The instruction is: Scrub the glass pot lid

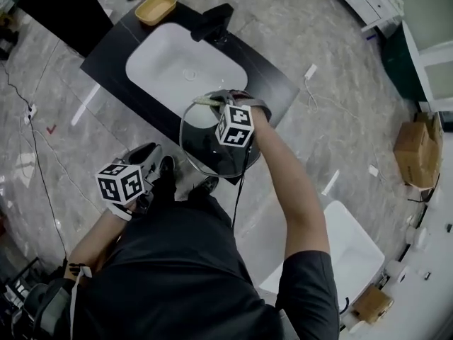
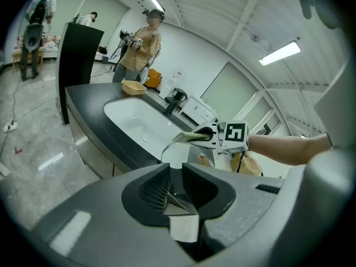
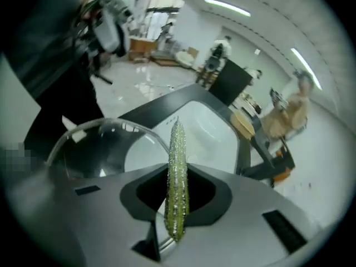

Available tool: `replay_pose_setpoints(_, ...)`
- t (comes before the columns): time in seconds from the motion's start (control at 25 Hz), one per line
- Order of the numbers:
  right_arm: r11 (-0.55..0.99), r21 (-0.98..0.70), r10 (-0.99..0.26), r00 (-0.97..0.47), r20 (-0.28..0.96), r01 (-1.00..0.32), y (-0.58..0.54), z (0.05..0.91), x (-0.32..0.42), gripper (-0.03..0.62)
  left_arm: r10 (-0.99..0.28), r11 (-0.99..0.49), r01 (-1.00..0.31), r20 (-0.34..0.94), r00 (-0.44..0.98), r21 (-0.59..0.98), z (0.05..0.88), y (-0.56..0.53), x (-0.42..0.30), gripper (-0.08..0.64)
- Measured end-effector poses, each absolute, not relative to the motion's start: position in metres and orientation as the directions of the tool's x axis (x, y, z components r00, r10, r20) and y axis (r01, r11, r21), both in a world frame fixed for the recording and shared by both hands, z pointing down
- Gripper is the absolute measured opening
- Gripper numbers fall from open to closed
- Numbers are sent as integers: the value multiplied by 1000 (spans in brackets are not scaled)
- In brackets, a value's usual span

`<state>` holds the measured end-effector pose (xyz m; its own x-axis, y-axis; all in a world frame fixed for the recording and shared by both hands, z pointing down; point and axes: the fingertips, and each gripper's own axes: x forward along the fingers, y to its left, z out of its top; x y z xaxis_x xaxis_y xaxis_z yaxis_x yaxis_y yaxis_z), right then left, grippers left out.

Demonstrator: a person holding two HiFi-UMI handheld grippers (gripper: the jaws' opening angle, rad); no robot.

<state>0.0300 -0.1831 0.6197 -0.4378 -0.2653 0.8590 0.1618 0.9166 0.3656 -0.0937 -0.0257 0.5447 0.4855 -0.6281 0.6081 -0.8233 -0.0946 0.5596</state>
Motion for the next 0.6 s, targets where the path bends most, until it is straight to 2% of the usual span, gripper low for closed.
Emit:
replay_pose_setpoints(0.12,794,432,-289,-361,887,428,-186,635,26,64,-638,-47,-828,621,456,559,551,-18,-111,71)
replay_pose_setpoints(0.2,744,433,-294,-331,896,509,-190,640,30,64,-636,-26,-826,628,448,563,555,-14,-116,71)
replay_pose_setpoints(0.32,755,401,-274,-305,912,520,-190,646,44,64,-629,-15,-819,632,453,573,559,-10,-113,71)
replay_pose_setpoints(0.6,735,404,-314,-253,915,544,-187,659,103,64,-615,-64,-827,631,474,559,555,-19,-98,71)
